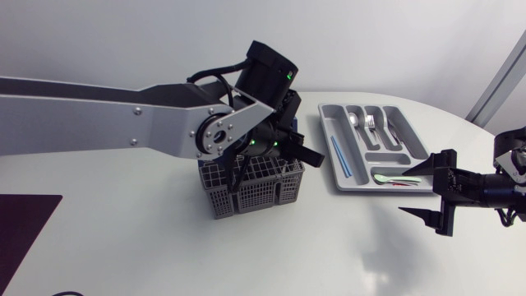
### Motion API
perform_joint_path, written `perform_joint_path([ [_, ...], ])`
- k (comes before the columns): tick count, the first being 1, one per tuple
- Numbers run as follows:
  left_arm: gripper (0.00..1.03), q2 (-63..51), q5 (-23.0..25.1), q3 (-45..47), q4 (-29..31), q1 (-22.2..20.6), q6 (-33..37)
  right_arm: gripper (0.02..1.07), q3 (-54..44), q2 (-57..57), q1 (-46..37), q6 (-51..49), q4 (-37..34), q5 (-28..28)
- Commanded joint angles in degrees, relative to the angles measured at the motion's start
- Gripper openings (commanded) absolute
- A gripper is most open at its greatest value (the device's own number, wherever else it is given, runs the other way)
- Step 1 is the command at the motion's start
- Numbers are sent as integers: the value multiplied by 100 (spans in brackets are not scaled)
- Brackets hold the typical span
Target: Unload the cutlery basket into the drawer organizer.
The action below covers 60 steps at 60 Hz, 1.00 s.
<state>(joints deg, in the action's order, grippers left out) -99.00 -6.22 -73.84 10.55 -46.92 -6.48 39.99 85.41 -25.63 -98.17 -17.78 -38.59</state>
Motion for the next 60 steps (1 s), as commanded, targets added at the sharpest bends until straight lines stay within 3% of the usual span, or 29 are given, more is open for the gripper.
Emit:
perform_joint_path([
  [1, 16, 162, 77, 177, -53, 51, -161, 103, -140, 64, -39, -176, -15, -26],
  [35, 17, 302, 402, 212, -53, 156, -152, 103, -193, -217, -39, -150, -138, -87],
  [43, 23, 206, 692, 212, -35, 271, -240, 103, -211, -209, -39, -167, -129, -87],
  [60, 40, -269, 683, 28, -35, 279, -292, 103, -211, -129, -48, -194, -120, -87],
])
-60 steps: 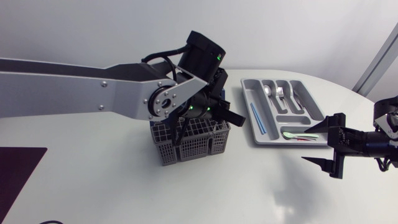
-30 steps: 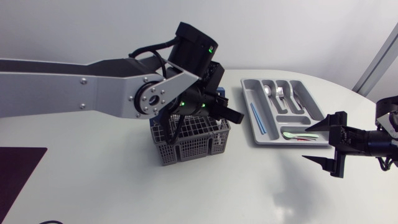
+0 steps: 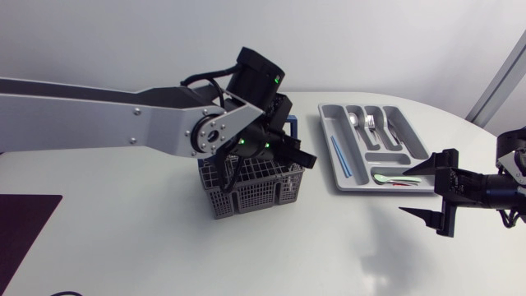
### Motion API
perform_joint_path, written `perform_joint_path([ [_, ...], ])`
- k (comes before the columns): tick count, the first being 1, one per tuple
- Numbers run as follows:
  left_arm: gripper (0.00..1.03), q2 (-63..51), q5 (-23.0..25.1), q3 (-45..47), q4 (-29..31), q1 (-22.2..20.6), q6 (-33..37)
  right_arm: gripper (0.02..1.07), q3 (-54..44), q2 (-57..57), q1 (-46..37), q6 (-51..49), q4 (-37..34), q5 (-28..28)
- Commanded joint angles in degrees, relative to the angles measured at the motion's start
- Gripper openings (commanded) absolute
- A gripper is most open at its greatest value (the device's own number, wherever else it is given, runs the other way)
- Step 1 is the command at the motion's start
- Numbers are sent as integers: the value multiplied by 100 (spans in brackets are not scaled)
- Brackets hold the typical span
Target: Unload the cutlery basket into the drawer organizer.
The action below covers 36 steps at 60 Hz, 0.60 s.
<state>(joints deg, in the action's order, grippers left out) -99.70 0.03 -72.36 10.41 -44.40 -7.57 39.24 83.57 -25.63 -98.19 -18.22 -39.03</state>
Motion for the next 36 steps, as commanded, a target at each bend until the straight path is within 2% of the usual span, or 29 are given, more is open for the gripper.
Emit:
perform_joint_path([
  [1, 40, -208, 58, -129, -22, 28, -183, 103, -136, 54, -56, -192, -68, -44],
  [6, 43, -269, 58, -191, 13, 54, -183, 103, -110, 80, -83, -218, -68, -44],
  [36, 43, -480, -118, -367, 48, 81, -183, 103, -75, 177, -162, -271, -68, -70],
])
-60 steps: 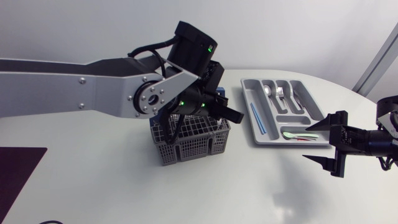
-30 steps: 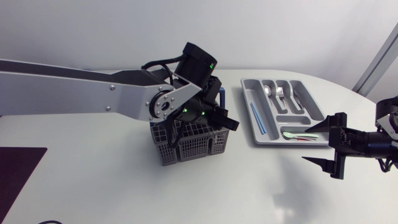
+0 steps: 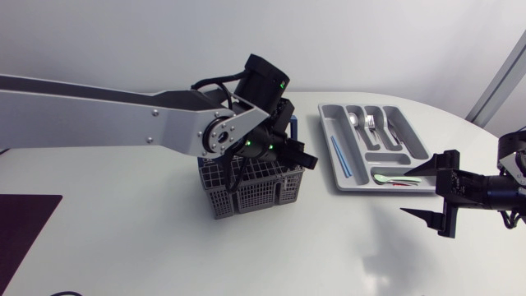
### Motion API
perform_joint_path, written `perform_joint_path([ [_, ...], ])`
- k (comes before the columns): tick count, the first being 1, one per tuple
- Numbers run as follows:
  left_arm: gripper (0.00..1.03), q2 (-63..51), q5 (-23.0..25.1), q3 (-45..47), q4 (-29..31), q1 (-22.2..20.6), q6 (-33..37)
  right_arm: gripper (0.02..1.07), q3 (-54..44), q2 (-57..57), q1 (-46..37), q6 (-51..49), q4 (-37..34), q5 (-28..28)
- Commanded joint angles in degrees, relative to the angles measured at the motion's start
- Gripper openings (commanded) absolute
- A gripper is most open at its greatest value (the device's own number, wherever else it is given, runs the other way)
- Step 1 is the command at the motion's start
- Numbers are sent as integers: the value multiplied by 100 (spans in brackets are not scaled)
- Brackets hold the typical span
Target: Unload the cutlery basket into the drawer organizer.
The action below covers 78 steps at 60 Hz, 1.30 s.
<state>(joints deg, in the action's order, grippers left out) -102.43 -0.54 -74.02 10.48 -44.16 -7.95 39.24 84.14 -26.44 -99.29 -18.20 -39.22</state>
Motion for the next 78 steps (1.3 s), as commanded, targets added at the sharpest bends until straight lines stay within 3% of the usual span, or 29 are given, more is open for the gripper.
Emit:
perform_joint_path([
  [1, 43, -216, -61, -201, 51, 57, -146, 103, -75, 120, -81, -170, -70, -59],
  [18, 42, -356, -131, -315, 95, 57, -128, 103, -48, 147, -151, -205, -79, -68],
  [36, 21, -427, -228, -359, 103, 30, -128, 103, -48, 182, -204, -284, -79, -94],
  [46, 14, -453, -236, -394, 182, 13, -128, 103, -48, 191, -213, -293, -79, -94],
  [78, 10, -163, -34, -333, 218, -13, -137, 103, -48, 226, -204, -320, -79, -94],
])
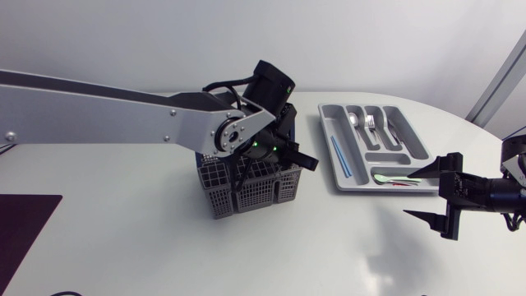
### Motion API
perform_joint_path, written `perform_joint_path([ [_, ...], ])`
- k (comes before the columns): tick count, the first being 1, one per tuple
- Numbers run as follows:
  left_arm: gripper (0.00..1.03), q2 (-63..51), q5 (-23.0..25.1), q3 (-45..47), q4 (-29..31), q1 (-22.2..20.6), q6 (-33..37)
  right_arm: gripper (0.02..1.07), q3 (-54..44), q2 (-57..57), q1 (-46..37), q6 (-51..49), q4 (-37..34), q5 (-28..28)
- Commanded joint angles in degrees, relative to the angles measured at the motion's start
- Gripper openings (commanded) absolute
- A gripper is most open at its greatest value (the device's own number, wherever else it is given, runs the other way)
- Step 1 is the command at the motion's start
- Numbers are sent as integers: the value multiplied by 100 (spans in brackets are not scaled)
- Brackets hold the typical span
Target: Unload the cutlery basket into the drawer organizer.
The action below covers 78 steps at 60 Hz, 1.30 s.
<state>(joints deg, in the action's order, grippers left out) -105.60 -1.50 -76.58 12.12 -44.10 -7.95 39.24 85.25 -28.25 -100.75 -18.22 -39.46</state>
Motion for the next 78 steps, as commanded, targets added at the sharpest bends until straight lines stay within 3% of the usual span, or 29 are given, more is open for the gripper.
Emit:
perform_joint_path([
  [1, 9, 172, 62, -77, 54, -20, -137, 103, -48, 114, -23, -173, -77, -70],
  [78, 3, 980, 396, 81, 203, -73, -84, 103, -119, 44, -40, -173, -94, -70],
])
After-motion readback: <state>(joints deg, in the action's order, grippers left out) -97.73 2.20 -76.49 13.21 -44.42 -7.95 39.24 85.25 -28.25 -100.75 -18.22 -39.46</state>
